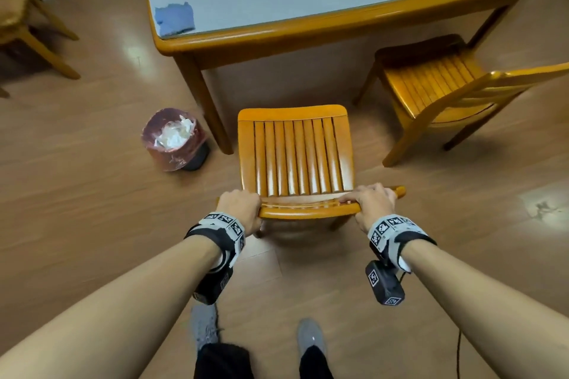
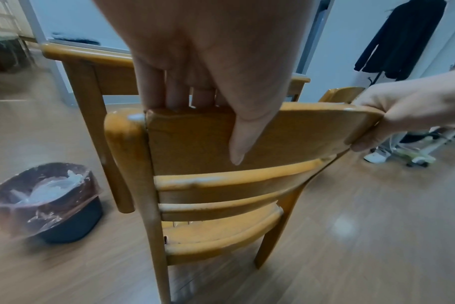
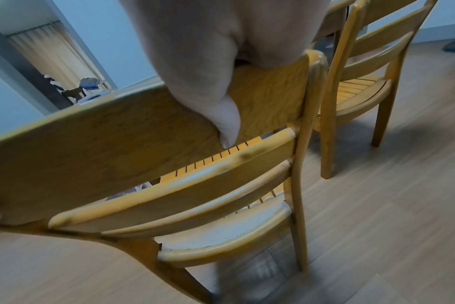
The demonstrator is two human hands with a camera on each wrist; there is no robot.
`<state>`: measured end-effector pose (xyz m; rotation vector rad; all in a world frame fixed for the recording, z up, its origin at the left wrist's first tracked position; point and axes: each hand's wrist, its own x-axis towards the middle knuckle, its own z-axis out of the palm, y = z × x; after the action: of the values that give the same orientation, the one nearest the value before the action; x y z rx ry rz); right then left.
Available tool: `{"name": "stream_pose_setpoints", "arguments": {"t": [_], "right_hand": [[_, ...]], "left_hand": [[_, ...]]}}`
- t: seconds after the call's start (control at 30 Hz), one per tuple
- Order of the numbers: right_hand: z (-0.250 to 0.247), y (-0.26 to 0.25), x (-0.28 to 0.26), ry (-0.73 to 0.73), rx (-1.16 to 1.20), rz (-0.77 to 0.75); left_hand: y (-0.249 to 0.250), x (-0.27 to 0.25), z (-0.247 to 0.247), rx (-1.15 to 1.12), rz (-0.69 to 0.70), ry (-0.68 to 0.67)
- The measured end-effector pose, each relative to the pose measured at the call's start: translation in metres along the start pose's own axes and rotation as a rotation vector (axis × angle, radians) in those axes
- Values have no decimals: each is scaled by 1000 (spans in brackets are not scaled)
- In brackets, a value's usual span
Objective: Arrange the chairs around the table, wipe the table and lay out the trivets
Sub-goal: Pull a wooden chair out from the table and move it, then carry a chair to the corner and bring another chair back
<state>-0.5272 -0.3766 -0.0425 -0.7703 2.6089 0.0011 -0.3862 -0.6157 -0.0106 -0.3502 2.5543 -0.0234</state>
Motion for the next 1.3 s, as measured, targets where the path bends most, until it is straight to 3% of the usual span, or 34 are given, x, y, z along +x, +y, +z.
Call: {"name": "stream_pose_setpoints", "arguments": {"t": [0.1,0.2,0.27,0.43,0.63,0.77,0.9,1.03,1.3], "right_hand": [[-15,-8,6,-195,-38,-10],[-50,-31,19,-550,-11,-50],[-80,-60,34,-636,27,-64],[-132,-196,76,-500,180,-162],[-163,-429,108,-410,18,-373],[-185,-569,111,-334,153,-467],[-194,-675,118,-212,374,-521],[-198,-745,141,-136,613,-491],[-218,-869,234,-136,664,-510]], "left_hand": [[-11,-4,-2,-146,-41,-41],[-44,-16,-14,-195,-77,-44],[-84,-30,-24,-245,-141,-28],[-223,-100,-45,-460,-405,65],[-421,-201,-46,-605,-697,206],[-530,-233,-47,-758,-784,340],[-605,-233,-44,-929,-815,466],[-658,-214,-46,-1065,-851,525],[-773,-155,-64,-1207,-913,579]]}}
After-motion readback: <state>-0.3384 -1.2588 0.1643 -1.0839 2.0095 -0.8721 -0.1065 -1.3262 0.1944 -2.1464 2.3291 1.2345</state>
